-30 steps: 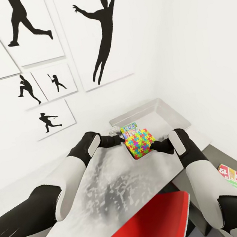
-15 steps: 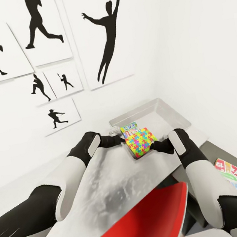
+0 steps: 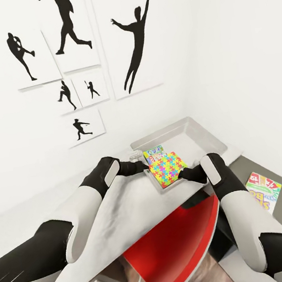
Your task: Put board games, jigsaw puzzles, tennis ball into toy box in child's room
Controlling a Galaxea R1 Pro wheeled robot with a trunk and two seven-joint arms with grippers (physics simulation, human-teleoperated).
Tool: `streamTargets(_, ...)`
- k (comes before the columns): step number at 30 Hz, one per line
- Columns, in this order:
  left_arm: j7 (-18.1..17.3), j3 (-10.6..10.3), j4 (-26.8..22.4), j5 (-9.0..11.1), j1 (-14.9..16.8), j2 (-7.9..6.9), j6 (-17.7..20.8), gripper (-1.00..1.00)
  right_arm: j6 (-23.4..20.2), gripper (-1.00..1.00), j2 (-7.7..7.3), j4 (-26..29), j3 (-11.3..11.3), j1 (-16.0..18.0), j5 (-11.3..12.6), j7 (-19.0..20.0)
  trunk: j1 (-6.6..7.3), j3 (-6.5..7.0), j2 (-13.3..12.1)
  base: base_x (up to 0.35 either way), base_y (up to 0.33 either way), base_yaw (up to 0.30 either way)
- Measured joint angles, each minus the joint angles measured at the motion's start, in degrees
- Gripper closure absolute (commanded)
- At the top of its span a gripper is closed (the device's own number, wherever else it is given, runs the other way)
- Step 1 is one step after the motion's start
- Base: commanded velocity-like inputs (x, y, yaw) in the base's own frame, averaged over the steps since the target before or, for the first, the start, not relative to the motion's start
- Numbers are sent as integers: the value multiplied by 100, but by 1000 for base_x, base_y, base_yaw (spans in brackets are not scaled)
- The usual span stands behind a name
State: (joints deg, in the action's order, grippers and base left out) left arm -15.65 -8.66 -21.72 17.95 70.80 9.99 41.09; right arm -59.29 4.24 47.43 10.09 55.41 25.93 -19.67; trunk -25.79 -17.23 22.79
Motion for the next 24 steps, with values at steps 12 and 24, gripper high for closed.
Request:
streamTargets(12, 1, 2, -1, 0, 0, 0, 0, 100, -1, 100, 1, -1, 0, 2, -4, -1, 1, 0, 0, -246, 206, 0)
streamTargets(24, 0, 4, 1, -3, -1, 1, 0, 100, 0, 100, 0, -1, 0, 0, -6, 5, 3, 0, 0, -63, 275, 0)
